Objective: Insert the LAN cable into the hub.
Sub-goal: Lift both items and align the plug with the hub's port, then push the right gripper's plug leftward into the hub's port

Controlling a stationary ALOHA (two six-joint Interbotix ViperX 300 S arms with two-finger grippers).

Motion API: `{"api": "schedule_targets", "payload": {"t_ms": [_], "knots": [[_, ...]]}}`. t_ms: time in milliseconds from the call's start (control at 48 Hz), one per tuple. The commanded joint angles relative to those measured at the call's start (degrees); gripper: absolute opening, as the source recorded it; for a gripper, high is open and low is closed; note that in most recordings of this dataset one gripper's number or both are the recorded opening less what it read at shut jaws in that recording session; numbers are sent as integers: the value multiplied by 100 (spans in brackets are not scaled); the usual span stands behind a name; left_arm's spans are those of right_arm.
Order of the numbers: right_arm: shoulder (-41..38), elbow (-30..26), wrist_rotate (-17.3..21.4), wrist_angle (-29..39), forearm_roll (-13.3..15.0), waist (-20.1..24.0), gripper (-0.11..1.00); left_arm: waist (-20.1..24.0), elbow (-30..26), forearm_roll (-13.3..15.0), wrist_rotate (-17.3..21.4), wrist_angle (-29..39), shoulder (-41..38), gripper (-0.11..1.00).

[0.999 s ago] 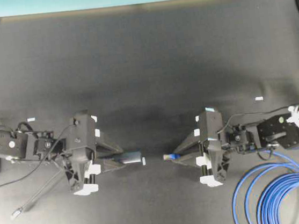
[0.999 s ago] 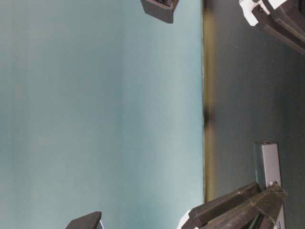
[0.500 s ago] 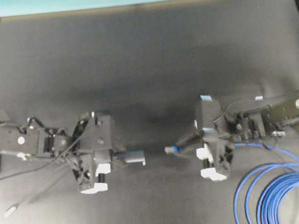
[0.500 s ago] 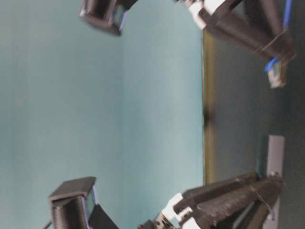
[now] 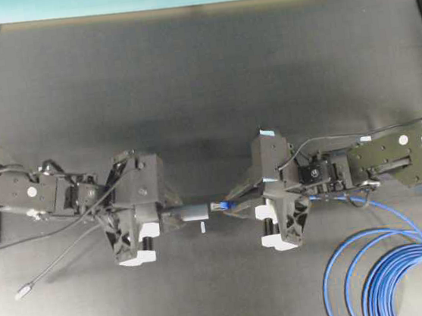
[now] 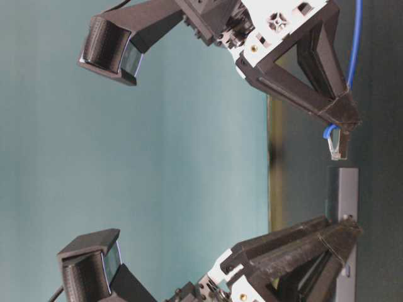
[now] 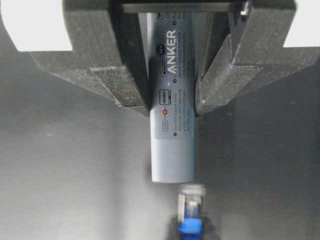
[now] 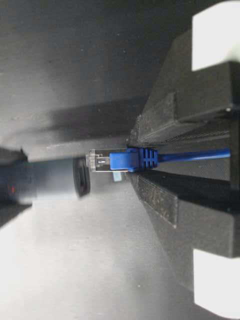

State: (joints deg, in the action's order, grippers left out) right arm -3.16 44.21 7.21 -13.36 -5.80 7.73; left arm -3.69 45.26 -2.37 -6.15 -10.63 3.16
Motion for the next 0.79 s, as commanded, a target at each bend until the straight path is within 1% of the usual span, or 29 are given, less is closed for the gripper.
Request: {"api": "schedule_targets", "payload": {"t_ms": [0,770], "knots": [[18,-88,-35,-26,9,53,13,18,-105,-26,9,-62,35,28],[-26,-88,-44,-26,9,62,13,-9,-255,-26,53,-220,-193,28]]}}
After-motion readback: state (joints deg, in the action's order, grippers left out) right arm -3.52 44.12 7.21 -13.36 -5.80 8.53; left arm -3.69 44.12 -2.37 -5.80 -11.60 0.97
